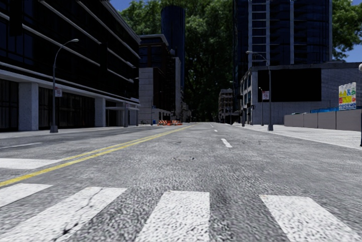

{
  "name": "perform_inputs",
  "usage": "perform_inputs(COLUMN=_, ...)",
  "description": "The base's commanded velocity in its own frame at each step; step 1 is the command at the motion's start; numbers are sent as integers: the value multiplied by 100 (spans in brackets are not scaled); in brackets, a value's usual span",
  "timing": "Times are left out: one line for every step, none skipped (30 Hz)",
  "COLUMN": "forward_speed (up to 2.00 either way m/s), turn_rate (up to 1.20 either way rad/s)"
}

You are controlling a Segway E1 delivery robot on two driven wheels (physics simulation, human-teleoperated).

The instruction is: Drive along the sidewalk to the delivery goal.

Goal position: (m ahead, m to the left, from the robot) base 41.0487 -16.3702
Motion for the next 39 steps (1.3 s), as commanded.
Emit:
perform_inputs(forward_speed=100, turn_rate=-48)
perform_inputs(forward_speed=100, turn_rate=-48)
perform_inputs(forward_speed=101, turn_rate=-48)
perform_inputs(forward_speed=102, turn_rate=-48)
perform_inputs(forward_speed=102, turn_rate=-53)
perform_inputs(forward_speed=102, turn_rate=-62)
perform_inputs(forward_speed=103, turn_rate=-67)
perform_inputs(forward_speed=101, turn_rate=-68)
perform_inputs(forward_speed=101, turn_rate=-68)
perform_inputs(forward_speed=101, turn_rate=-68)
perform_inputs(forward_speed=101, turn_rate=-68)
perform_inputs(forward_speed=101, turn_rate=-68)
perform_inputs(forward_speed=101, turn_rate=-68)
perform_inputs(forward_speed=101, turn_rate=-69)
perform_inputs(forward_speed=101, turn_rate=-70)
perform_inputs(forward_speed=101, turn_rate=-70)
perform_inputs(forward_speed=101, turn_rate=-70)
perform_inputs(forward_speed=101, turn_rate=-70)
perform_inputs(forward_speed=101, turn_rate=-70)
perform_inputs(forward_speed=101, turn_rate=-70)
perform_inputs(forward_speed=101, turn_rate=-70)
perform_inputs(forward_speed=101, turn_rate=-70)
perform_inputs(forward_speed=99, turn_rate=-73)
perform_inputs(forward_speed=96, turn_rate=-76)
perform_inputs(forward_speed=96, turn_rate=-76)
perform_inputs(forward_speed=95, turn_rate=-79)
perform_inputs(forward_speed=95, turn_rate=-80)
perform_inputs(forward_speed=95, turn_rate=-80)
perform_inputs(forward_speed=95, turn_rate=-80)
perform_inputs(forward_speed=95, turn_rate=-80)
perform_inputs(forward_speed=95, turn_rate=-80)
perform_inputs(forward_speed=95, turn_rate=-80)
perform_inputs(forward_speed=94, turn_rate=-80)
perform_inputs(forward_speed=92, turn_rate=-80)
perform_inputs(forward_speed=90, turn_rate=-80)
perform_inputs(forward_speed=89, turn_rate=-80)
perform_inputs(forward_speed=89, turn_rate=-80)
perform_inputs(forward_speed=89, turn_rate=-80)
perform_inputs(forward_speed=89, turn_rate=-80)
